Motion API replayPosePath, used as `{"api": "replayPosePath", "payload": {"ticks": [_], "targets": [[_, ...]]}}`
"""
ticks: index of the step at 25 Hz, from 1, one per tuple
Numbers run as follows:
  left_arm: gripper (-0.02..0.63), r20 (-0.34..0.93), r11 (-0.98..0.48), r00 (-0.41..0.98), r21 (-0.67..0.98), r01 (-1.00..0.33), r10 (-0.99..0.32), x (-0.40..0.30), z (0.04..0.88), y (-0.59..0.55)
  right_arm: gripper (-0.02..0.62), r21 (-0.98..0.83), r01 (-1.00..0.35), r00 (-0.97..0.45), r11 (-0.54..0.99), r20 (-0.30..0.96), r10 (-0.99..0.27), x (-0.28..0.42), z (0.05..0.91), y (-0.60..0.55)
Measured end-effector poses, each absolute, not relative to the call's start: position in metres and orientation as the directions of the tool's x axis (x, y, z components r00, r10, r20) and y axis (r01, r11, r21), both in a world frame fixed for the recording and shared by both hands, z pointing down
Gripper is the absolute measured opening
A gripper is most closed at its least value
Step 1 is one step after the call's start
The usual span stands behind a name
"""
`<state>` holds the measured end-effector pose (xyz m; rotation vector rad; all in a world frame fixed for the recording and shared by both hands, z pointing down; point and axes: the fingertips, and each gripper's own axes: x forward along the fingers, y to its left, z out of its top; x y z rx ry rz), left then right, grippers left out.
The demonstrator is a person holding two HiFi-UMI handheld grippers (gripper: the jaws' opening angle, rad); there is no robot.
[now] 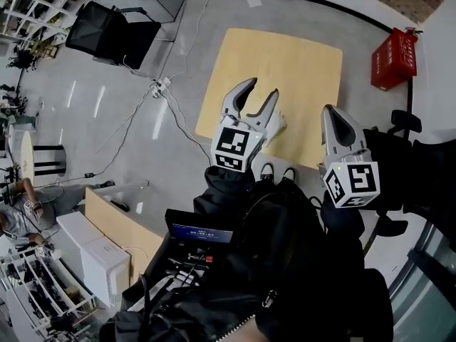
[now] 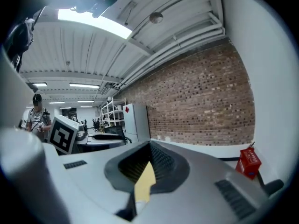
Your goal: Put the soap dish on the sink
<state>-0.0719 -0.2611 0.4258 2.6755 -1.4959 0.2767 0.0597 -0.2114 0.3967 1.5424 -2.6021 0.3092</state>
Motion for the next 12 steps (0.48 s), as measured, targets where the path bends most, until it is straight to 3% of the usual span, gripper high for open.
{"api": "replayPosePath", "payload": {"ticks": [4, 6, 12], "targets": [[0.126, 0.103, -0.504, 0.496, -0.065, -0.861, -0.862, -0.076, 0.389, -0.257, 0.005, -0.094, -0.881, -0.474, 0.464, 0.138, -0.870, 0.059, 0.372, -0.208], [0.011, 0.064, -0.495, 0.491, -0.080, -0.865, -0.869, -0.076, 0.375, -0.254, 0.005, -0.081, -0.883, -0.470, 0.463, 0.113, -0.876, 0.060, 0.361, -0.208], [0.003, 0.001, -0.479, 0.481, -0.097, -0.872, -0.877, -0.076, 0.343, -0.251, 0.005, -0.044, -0.881, -0.472, 0.470, 0.047, -0.880, 0.059, 0.332, -0.209]]}}
